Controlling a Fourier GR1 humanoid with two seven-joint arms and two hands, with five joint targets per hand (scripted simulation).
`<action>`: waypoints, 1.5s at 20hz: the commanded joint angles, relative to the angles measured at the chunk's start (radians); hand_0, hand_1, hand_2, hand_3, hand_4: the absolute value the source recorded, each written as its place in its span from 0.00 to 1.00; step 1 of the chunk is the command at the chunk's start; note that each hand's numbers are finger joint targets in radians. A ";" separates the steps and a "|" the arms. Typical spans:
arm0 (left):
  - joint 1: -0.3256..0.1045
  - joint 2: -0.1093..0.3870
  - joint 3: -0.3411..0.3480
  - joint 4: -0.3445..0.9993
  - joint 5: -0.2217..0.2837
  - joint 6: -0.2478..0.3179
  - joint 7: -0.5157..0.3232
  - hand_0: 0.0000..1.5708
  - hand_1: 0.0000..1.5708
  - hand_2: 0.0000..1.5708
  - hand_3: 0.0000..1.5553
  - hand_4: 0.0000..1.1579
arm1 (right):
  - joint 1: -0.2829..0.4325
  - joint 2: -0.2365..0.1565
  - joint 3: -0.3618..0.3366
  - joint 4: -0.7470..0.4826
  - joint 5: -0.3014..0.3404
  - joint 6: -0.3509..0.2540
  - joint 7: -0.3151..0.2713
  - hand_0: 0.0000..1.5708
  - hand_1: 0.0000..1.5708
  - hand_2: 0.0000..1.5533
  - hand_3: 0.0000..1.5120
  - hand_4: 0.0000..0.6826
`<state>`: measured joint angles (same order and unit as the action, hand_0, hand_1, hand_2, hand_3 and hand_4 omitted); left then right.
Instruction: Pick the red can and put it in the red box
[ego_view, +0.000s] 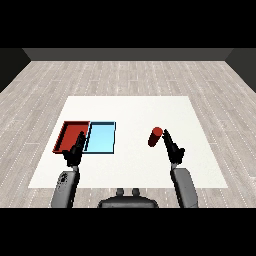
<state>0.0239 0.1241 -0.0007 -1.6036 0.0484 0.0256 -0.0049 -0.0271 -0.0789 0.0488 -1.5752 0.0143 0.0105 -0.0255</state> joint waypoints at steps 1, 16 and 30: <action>-0.011 -0.011 0.006 0.010 -0.015 -0.009 0.006 0.00 0.00 0.00 0.00 0.00 | -0.030 -0.039 -0.076 0.050 -0.040 0.050 -0.012 0.00 0.00 0.00 0.00 0.00; -0.079 -0.057 0.034 0.041 0.010 -0.045 -0.410 0.00 0.00 0.00 0.00 0.00 | -0.226 -0.260 -0.357 0.517 -0.191 0.333 -0.508 0.00 0.00 0.00 0.00 0.00; -0.066 -0.063 0.050 0.012 0.058 -0.086 -0.384 0.00 0.00 0.00 0.00 0.00 | -0.339 -0.276 -0.341 0.587 -0.234 0.368 -0.402 0.00 0.00 0.00 0.00 0.00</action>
<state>-0.0270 0.0583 0.0408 -1.5794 0.0896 -0.0532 -0.4146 -0.3582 -0.3617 -0.2973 -0.9508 -0.1883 0.3685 -0.4958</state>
